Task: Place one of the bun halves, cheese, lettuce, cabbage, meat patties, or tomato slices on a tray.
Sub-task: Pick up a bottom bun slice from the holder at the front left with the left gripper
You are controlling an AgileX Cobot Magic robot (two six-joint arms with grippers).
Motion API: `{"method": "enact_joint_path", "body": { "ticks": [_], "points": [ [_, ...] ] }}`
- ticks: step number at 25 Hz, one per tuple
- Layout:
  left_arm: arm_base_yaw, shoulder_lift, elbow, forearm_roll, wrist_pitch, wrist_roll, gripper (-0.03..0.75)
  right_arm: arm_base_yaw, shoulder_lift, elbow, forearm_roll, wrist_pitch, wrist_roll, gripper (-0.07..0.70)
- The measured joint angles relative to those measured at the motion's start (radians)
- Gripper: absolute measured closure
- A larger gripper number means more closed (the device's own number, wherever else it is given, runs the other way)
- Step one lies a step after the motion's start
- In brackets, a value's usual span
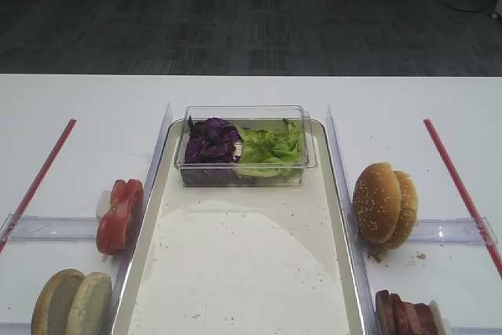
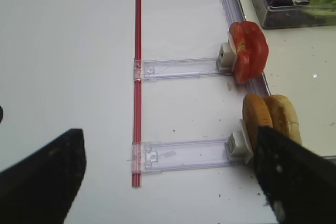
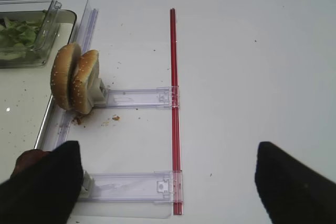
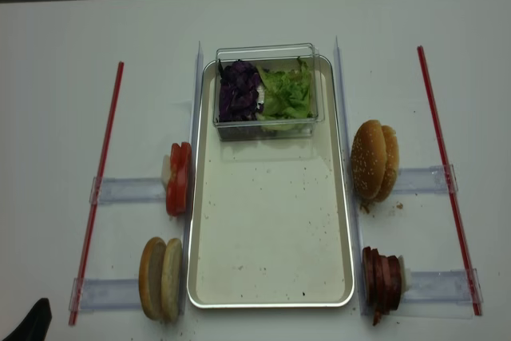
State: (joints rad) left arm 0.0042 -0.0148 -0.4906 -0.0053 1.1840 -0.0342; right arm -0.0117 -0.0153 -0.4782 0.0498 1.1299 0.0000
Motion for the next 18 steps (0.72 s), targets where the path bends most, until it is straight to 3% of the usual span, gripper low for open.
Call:
{"method": "enact_joint_path", "body": {
  "ticks": [18],
  "points": [
    [0.000, 0.000, 0.000, 0.000, 0.000, 0.000, 0.118, 0.000, 0.000, 0.000, 0.000, 0.000, 0.000, -0.045]
  ]
}}
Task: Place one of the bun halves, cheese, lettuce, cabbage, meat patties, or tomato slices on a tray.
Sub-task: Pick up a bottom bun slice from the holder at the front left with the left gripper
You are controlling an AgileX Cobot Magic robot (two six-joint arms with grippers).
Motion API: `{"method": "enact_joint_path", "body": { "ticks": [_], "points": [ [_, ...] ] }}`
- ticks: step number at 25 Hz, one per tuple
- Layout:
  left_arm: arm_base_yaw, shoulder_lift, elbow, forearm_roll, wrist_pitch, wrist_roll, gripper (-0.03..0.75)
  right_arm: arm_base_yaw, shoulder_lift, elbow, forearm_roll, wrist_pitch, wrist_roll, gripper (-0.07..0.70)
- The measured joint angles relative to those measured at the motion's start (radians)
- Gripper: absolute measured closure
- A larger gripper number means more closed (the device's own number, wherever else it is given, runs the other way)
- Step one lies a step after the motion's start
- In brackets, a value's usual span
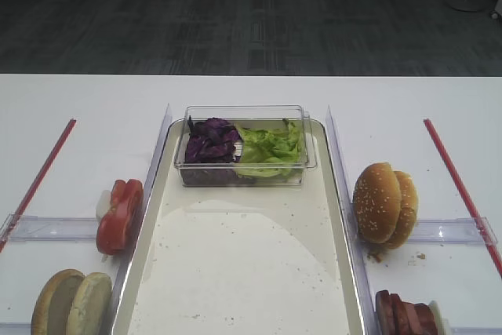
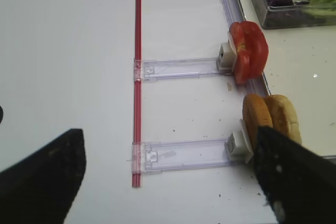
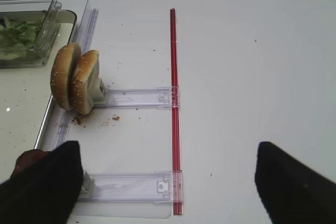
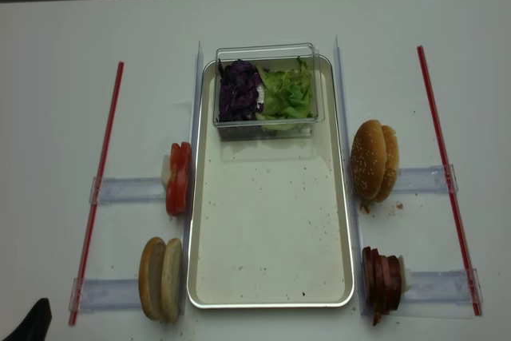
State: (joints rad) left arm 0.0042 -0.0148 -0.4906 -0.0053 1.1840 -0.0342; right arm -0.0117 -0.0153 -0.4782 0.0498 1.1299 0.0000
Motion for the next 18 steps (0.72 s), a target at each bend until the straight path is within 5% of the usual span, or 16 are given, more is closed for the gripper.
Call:
{"method": "enact_joint_path", "body": {
  "ticks": [12, 18],
  "points": [
    [0.000, 0.095, -0.004, 0.000, 0.000, 0.071, 0.118, 0.000, 0.000, 0.000, 0.000, 0.000, 0.000, -0.045],
    [0.000, 0.249, -0.102, -0.033, -0.011, 0.074, 0.118, 0.000, 0.000, 0.000, 0.000, 0.000, 0.000, -0.045]
  ]
}}
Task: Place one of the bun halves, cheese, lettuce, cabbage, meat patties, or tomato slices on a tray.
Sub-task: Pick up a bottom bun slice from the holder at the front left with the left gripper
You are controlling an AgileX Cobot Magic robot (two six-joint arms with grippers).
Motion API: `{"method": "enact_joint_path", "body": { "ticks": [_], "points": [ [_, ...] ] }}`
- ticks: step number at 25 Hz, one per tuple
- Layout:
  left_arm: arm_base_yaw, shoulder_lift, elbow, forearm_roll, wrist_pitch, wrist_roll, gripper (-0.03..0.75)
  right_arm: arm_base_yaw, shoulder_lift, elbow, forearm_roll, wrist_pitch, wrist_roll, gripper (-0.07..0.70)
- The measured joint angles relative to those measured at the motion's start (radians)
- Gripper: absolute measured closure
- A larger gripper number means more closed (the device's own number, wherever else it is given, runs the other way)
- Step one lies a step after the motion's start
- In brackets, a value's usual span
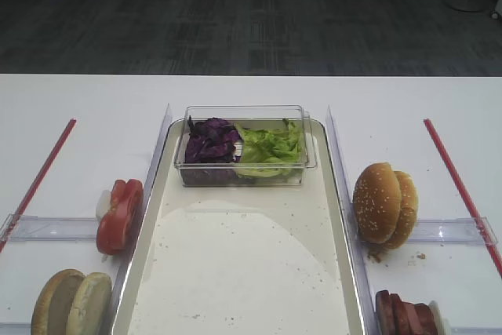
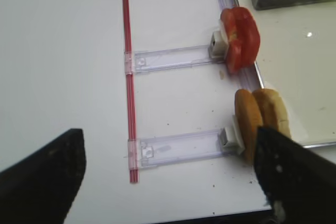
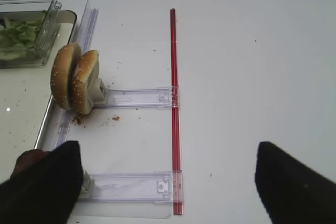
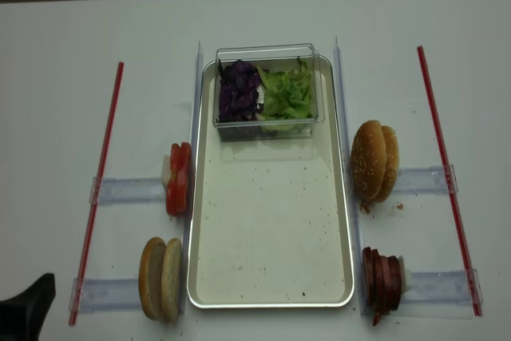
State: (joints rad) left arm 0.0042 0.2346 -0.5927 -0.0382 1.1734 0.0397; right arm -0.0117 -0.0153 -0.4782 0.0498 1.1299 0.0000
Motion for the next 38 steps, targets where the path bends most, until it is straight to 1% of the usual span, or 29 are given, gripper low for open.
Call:
{"method": "enact_joint_path", "body": {
  "ticks": [4, 9, 14, 21, 28, 38],
  "points": [
    [0.000, 0.100, -0.067, -0.037, 0.003, 0.002, 0.118, 0.000, 0.000, 0.000, 0.000, 0.000, 0.000, -0.045],
    [0.000, 0.251, -0.149, -0.046, 0.050, 0.005, 0.118, 0.000, 0.000, 0.000, 0.000, 0.000, 0.000, -0.045],
    [0.000, 0.410, -0.220, -0.052, 0.077, 0.005, 0.118, 0.000, 0.000, 0.000, 0.000, 0.000, 0.000, -0.045],
    [0.000, 0.659, -0.320, -0.055, 0.081, 0.005, 0.118, 0.000, 0.000, 0.000, 0.000, 0.000, 0.000, -0.045],
    [0.000, 0.834, -0.337, -0.104, 0.074, 0.005, 0.118, 0.000, 0.000, 0.000, 0.000, 0.000, 0.000, -0.045],
    [0.000, 0.917, -0.338, -0.106, 0.064, 0.005, 0.118, 0.000, 0.000, 0.000, 0.000, 0.000, 0.000, -0.045]
  ]
}}
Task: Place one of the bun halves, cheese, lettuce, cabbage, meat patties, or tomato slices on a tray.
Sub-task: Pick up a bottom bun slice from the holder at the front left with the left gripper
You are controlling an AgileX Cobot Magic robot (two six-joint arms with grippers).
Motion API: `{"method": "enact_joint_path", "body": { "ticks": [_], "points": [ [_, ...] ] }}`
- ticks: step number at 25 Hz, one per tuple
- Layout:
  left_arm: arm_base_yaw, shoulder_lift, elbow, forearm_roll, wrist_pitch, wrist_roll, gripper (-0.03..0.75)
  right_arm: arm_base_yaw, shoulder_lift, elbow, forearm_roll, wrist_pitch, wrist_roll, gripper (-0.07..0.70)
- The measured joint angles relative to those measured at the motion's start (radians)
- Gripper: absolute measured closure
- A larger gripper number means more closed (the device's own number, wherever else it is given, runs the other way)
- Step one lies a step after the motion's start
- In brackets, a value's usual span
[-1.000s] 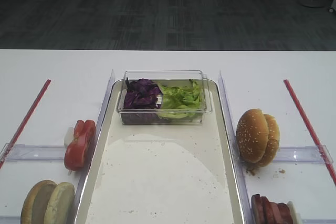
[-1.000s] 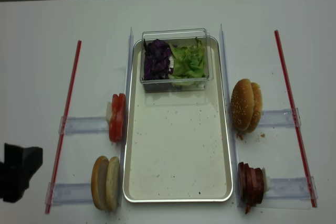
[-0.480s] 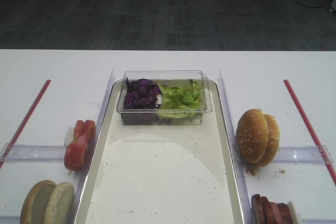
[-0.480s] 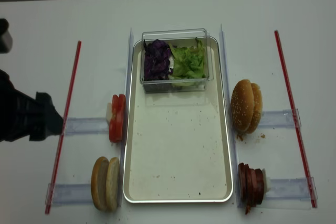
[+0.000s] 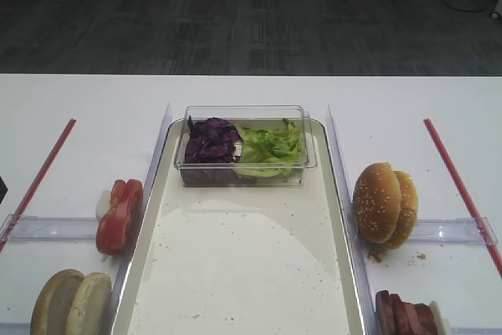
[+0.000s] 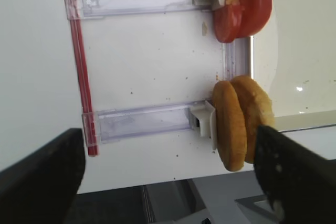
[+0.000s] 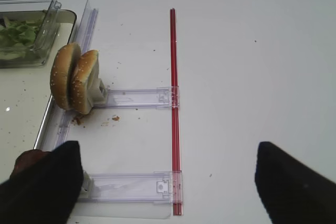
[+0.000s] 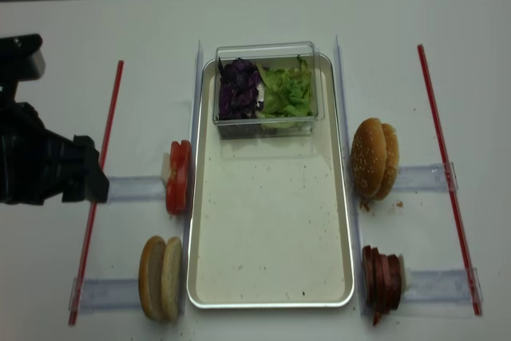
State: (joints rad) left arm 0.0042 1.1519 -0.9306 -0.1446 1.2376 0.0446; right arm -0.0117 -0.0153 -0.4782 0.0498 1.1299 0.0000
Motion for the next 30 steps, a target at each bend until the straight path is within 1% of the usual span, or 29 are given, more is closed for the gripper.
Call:
{"method": "enact_joint_path", "body": {
  "ticks": [8, 12, 15, 17, 19, 20, 21, 22, 26, 30],
  "points": [
    [-0.004, 0.022, 0.000, 0.000, -0.002, 0.000, 0.118, 0.000, 0.000, 0.000, 0.000, 0.000, 0.000, -0.045],
    [-0.004, 0.022, 0.000, -0.044, -0.002, 0.000, 0.141, 0.000, 0.000, 0.000, 0.000, 0.000, 0.000, -0.045],
    [-0.029, 0.022, 0.000, -0.060, -0.002, 0.000, 0.155, 0.000, 0.000, 0.000, 0.000, 0.000, 0.000, -0.045],
    [-0.062, 0.022, 0.000, -0.062, -0.002, 0.000, 0.159, 0.000, 0.000, 0.000, 0.000, 0.000, 0.000, -0.045],
    [-0.110, 0.022, 0.000, -0.067, -0.004, -0.010, 0.160, 0.000, 0.000, 0.000, 0.000, 0.000, 0.000, -0.045],
    [-0.162, 0.022, 0.000, -0.067, -0.004, -0.030, 0.160, 0.000, 0.000, 0.000, 0.000, 0.000, 0.000, -0.045],
    [-0.192, 0.022, 0.000, -0.067, -0.004, -0.045, 0.160, 0.000, 0.000, 0.000, 0.000, 0.000, 0.000, -0.045],
    [-0.192, 0.022, 0.000, -0.067, -0.004, -0.045, 0.160, 0.000, 0.000, 0.000, 0.000, 0.000, 0.000, -0.045],
    [-0.305, 0.022, 0.000, -0.069, -0.004, -0.105, 0.160, 0.000, 0.000, 0.000, 0.000, 0.000, 0.000, -0.045],
    [-0.403, 0.022, 0.000, -0.069, -0.004, -0.185, 0.160, 0.000, 0.000, 0.000, 0.000, 0.000, 0.000, -0.045]
  ]
}}
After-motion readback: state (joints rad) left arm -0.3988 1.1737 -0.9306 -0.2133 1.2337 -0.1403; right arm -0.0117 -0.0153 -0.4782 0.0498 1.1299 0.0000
